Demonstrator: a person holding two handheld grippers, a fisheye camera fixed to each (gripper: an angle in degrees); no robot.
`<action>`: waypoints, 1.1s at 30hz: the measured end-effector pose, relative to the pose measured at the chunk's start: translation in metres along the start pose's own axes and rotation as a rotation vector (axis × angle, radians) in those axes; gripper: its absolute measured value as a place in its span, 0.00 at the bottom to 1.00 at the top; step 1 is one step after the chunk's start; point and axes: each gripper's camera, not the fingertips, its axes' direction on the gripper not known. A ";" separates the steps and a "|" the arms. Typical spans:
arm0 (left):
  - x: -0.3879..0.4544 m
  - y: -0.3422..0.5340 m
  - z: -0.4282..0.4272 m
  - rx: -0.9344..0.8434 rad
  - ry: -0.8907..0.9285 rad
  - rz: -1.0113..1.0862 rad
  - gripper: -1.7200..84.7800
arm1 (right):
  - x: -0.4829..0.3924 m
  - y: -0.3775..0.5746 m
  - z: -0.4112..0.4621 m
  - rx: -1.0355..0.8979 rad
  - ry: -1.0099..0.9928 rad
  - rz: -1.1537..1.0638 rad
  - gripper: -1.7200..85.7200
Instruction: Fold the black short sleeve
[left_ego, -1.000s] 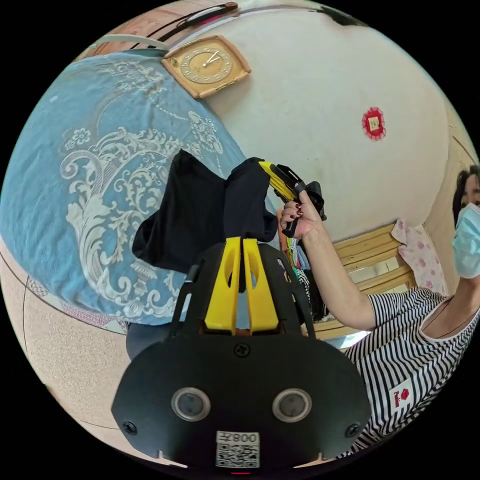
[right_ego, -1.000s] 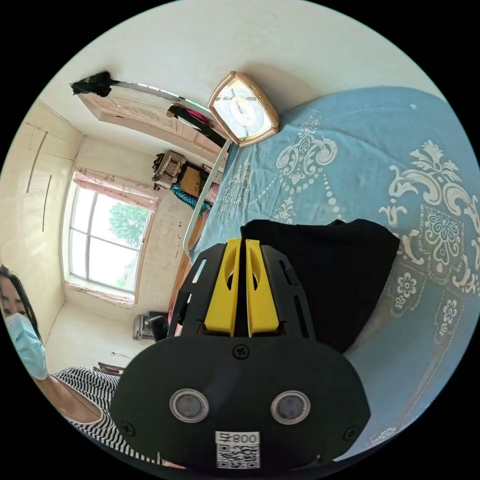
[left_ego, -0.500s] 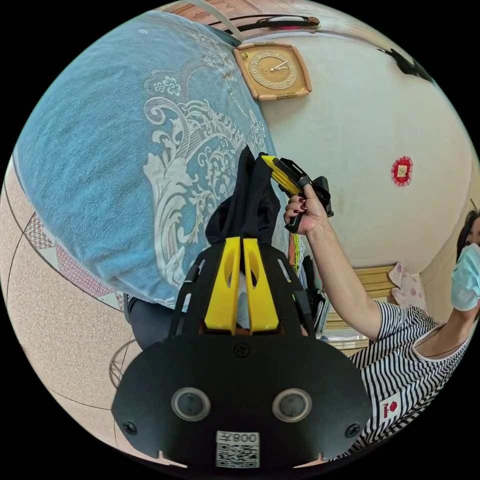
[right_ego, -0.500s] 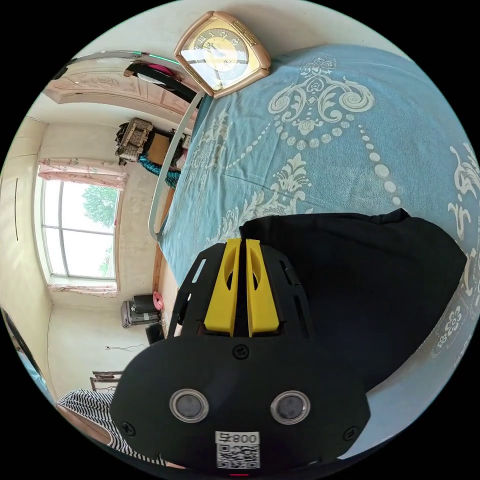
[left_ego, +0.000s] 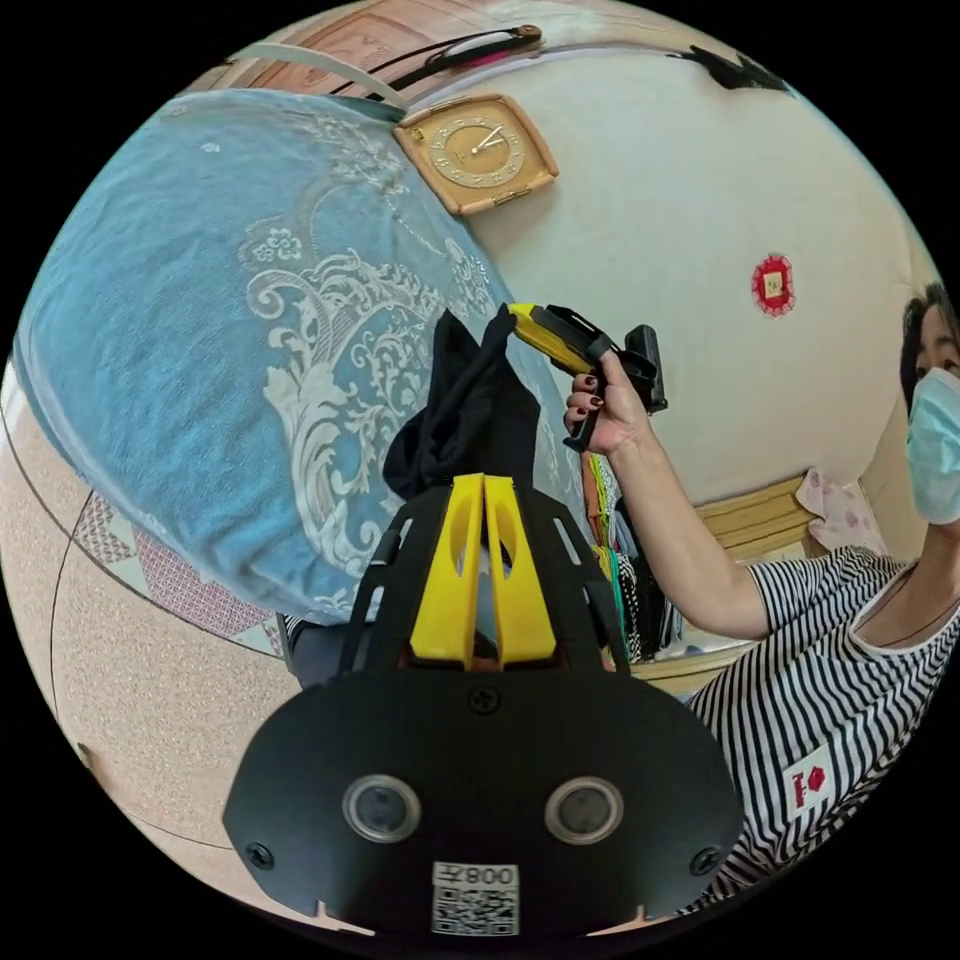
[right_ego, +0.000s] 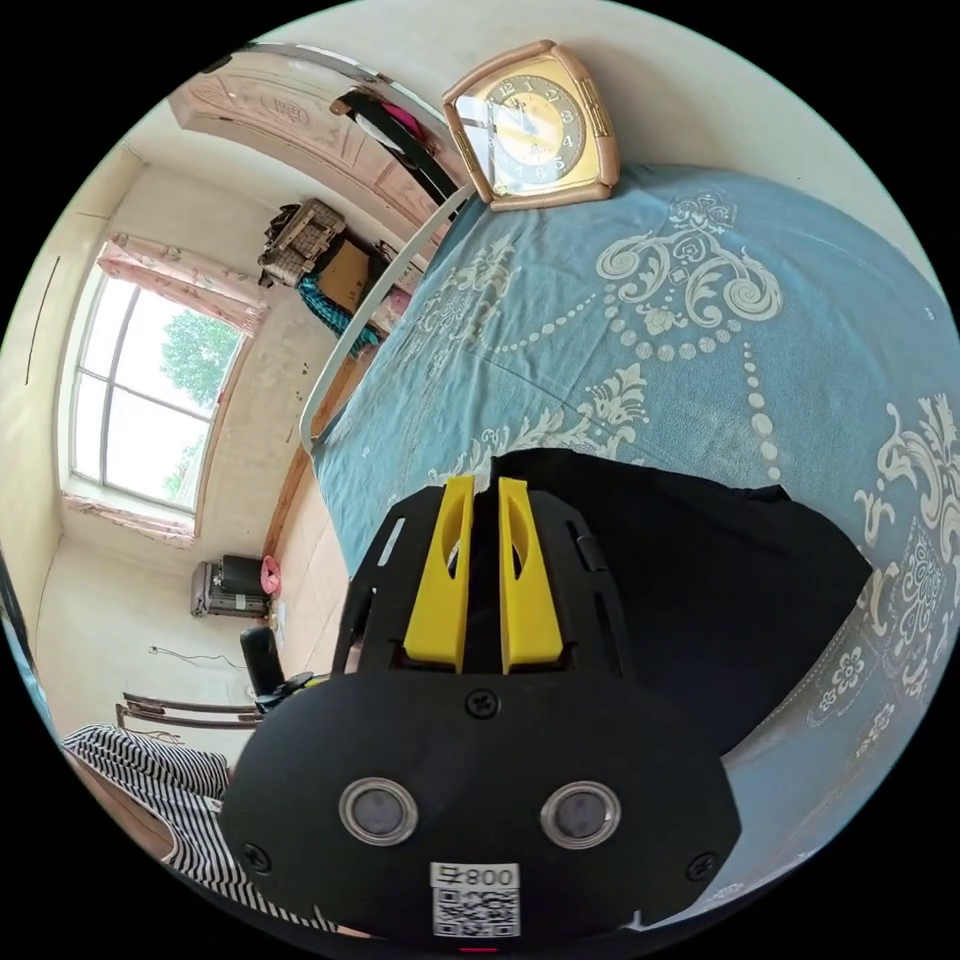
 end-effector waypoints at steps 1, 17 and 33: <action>0.001 -0.004 0.008 -0.029 -0.022 0.018 0.02 | -0.010 -0.004 -0.007 -0.004 -0.020 -0.020 0.07; -0.003 -0.006 0.051 -0.148 -0.265 0.091 0.02 | -0.110 0.001 -0.029 -0.184 0.395 -0.228 0.02; 0.062 -0.001 0.053 -0.206 -0.299 0.244 0.02 | -0.142 0.205 -0.241 -0.186 0.393 -0.101 0.06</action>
